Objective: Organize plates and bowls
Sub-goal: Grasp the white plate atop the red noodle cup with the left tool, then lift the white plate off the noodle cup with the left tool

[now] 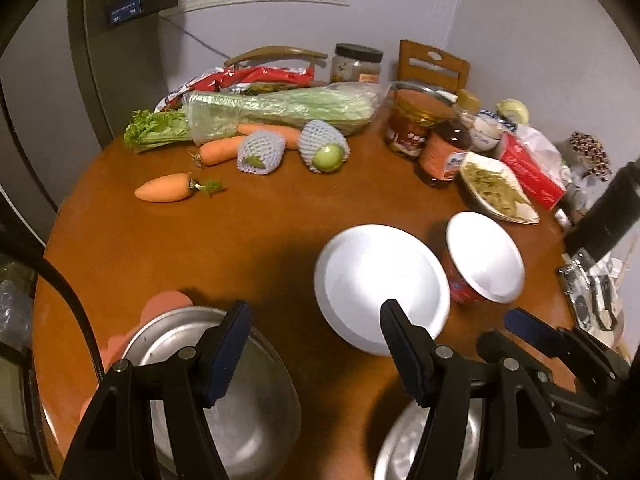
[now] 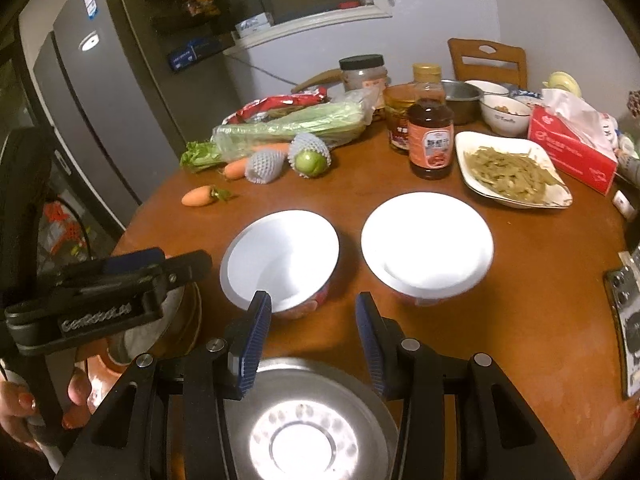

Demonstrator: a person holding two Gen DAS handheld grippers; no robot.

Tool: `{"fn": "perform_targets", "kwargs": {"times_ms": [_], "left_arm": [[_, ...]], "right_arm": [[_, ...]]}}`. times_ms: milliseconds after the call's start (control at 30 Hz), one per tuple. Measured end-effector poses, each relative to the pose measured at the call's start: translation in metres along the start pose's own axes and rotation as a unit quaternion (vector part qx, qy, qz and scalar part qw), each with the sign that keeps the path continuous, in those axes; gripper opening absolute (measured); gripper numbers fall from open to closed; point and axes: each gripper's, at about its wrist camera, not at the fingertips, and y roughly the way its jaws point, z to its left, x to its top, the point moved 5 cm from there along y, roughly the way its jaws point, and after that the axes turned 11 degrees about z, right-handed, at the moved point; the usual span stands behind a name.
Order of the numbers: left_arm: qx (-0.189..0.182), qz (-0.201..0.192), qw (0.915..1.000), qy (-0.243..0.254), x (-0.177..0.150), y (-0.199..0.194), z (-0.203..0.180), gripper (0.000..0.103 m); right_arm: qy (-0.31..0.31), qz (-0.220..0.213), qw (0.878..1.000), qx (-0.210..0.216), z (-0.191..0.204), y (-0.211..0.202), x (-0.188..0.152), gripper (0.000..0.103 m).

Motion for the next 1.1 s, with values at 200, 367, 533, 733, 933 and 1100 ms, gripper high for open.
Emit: {"fn": "perform_targets", "kwargs": {"times_ms": [200, 367, 533, 733, 933, 1100], "left_arm": [[-0.002, 0.030, 0.9995, -0.008, 0.016, 0.026, 0.003, 0.067], [-0.002, 0.038, 0.9992, -0.011, 0.023, 0.041, 0.003, 0.066], [-0.004, 0.044, 0.9989, -0.013, 0.026, 0.052, 0.003, 0.066], [-0.021, 0.056, 0.9982, -0.006, 0.026, 0.062, -0.002, 0.054], [-0.031, 0.067, 0.9973, 0.003, 0.022, 0.071, -0.009, 0.043], [-0.039, 0.064, 0.9972, 0.012, 0.019, 0.069, -0.013, 0.039]], "right_arm": [[0.004, 0.023, 1.000, 0.002, -0.002, 0.020, 0.008, 0.045], [0.002, 0.037, 0.999, -0.002, -0.002, 0.033, 0.012, 0.045], [-0.001, 0.047, 0.999, -0.004, -0.002, 0.045, 0.014, 0.045], [-0.010, 0.052, 0.999, 0.000, 0.001, 0.056, 0.016, 0.042], [-0.020, 0.050, 0.999, -0.003, 0.003, 0.059, 0.018, 0.036], [-0.031, 0.049, 0.998, -0.007, 0.007, 0.060, 0.018, 0.034]]}}
